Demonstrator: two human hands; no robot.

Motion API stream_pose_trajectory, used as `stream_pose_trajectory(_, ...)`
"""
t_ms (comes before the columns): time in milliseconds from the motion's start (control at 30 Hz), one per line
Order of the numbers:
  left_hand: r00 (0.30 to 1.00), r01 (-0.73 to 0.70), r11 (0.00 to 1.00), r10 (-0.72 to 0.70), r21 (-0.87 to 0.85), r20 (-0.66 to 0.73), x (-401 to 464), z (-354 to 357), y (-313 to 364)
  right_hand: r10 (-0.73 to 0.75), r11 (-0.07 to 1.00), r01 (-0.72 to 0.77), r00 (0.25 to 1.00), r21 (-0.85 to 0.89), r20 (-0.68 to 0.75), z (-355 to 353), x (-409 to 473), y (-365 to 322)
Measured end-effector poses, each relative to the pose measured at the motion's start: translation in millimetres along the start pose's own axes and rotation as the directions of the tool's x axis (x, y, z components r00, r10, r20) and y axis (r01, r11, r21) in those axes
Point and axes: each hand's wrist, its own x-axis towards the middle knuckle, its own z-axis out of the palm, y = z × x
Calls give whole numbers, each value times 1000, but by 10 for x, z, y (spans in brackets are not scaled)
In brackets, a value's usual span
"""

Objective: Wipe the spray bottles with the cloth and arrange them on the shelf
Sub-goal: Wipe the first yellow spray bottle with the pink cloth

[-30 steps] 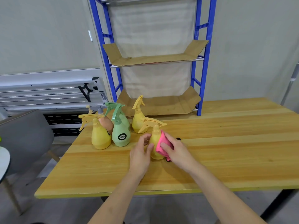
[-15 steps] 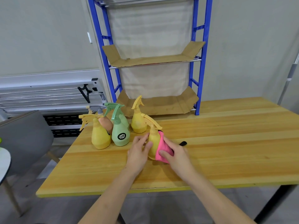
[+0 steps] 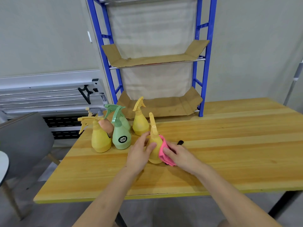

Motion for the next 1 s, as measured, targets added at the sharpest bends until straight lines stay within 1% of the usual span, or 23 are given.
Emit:
stream_pose_trajectory(67,1000,-1,1000,1,29,19,4,-27,4,11,1000,-12,1000,-24,-28,34,-14,41)
stream_pose_trajectory(133,999,5,998,-7,56,41,18,-60,-7,21,995,-29,996,-91,-90,80,-39,49)
stream_pose_trajectory(200,1000,0,994,-2,105,24,35,-98,-32,9,986,-36,987,-162,-163,148,-99,44)
stream_pose_trajectory(233,1000,-20,992,18,124,15,47,-111,-56,14,986,-44,983,-161,-184,179,-130,44)
stream_pose_trajectory(300,999,-39,992,35,124,38,65,-129,-71,11,994,-33,978,-105,-208,222,-173,30)
stream_pose_trajectory(433,996,-64,988,54,143,76,111,-141,-70,-45,995,65,970,76,-239,224,-56,-100)
stream_pose_trajectory(500,995,-66,987,54,146,80,108,-143,-45,-46,995,66,972,80,-229,191,46,-175)
stream_pose_trajectory(633,997,-65,985,56,161,58,96,-130,-30,-25,998,34,989,61,-146,132,123,-159)
stream_pose_trajectory(767,998,-51,984,44,172,45,85,-132,-1,8,1000,-11,992,-23,-123,80,143,-56)
stream_pose_trajectory(833,998,-43,984,36,170,43,50,-137,29,26,1000,-27,994,-10,-108,95,102,-9)
stream_pose_trajectory(933,998,-10,983,-1,186,59,23,-153,82,51,998,-47,989,37,-137,133,4,34)
stream_pose_trajectory(1000,996,26,989,-38,148,78,33,-165,140,59,998,-56,984,26,-166,147,-40,63)
